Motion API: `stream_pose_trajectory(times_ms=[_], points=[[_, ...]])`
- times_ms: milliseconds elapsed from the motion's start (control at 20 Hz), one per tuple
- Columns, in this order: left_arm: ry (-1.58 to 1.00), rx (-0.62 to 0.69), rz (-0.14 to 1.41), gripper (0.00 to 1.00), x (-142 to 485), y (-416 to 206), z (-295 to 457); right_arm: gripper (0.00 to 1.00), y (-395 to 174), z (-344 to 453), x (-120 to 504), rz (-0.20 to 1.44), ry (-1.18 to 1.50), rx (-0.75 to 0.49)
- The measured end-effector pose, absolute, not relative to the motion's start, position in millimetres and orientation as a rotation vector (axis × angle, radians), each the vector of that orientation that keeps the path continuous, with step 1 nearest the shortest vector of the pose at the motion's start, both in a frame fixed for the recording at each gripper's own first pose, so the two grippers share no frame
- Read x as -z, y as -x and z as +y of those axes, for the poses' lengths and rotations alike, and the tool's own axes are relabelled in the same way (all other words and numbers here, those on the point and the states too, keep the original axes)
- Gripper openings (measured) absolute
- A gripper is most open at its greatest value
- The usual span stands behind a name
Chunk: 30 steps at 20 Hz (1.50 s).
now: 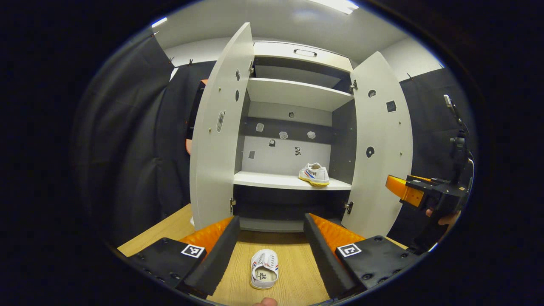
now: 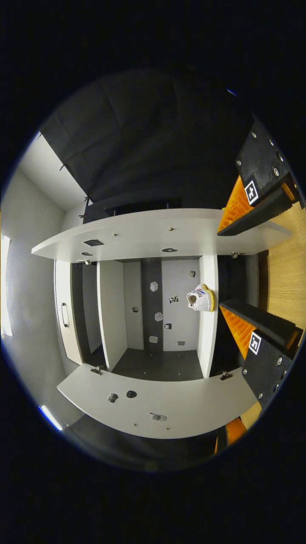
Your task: Grab one shoe with the right hand and put it into the shoe cabinet, grab the other shoe with the left hand and put it into the shoe cabinet; then close the right door with the right hand and the left door with the left hand.
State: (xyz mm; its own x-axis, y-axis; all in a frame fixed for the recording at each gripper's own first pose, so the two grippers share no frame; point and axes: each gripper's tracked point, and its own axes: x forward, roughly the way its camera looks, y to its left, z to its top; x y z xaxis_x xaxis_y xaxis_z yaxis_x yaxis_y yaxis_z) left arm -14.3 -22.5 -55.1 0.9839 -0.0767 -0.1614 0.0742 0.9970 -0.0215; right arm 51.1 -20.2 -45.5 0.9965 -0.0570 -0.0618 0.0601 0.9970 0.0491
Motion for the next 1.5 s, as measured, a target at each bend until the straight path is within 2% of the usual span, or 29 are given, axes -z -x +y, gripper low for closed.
stream_pose_trajectory(times_ms=[200, 550, 850, 1400, 1500], points=[[-0.045, 0.123, 0.332, 0.98, 114.9, -3.6, -21.2, 0.93, -36.8, -12.5, 51.0, 0.067, -0.062, 0.026], [-0.072, 0.117, 0.727, 0.98, 300.5, -13.2, 16.3, 0.93, -25.9, -3.9, 68.7, 0.091, -0.012, -0.013], [-0.052, 0.065, 0.876, 0.99, 377.4, -24.6, 36.7, 0.93, -31.4, -6.6, 72.4, 0.108, -0.003, -0.001], [0.016, 0.065, 0.790, 0.99, 431.5, -98.1, 44.7, 0.93, -32.5, -10.4, 75.6, 0.141, -0.015, 0.017], [0.038, 0.055, 0.772, 0.95, 429.6, -97.6, 42.5, 0.93, -31.4, -12.8, 76.3, 0.144, -0.014, 0.024]])
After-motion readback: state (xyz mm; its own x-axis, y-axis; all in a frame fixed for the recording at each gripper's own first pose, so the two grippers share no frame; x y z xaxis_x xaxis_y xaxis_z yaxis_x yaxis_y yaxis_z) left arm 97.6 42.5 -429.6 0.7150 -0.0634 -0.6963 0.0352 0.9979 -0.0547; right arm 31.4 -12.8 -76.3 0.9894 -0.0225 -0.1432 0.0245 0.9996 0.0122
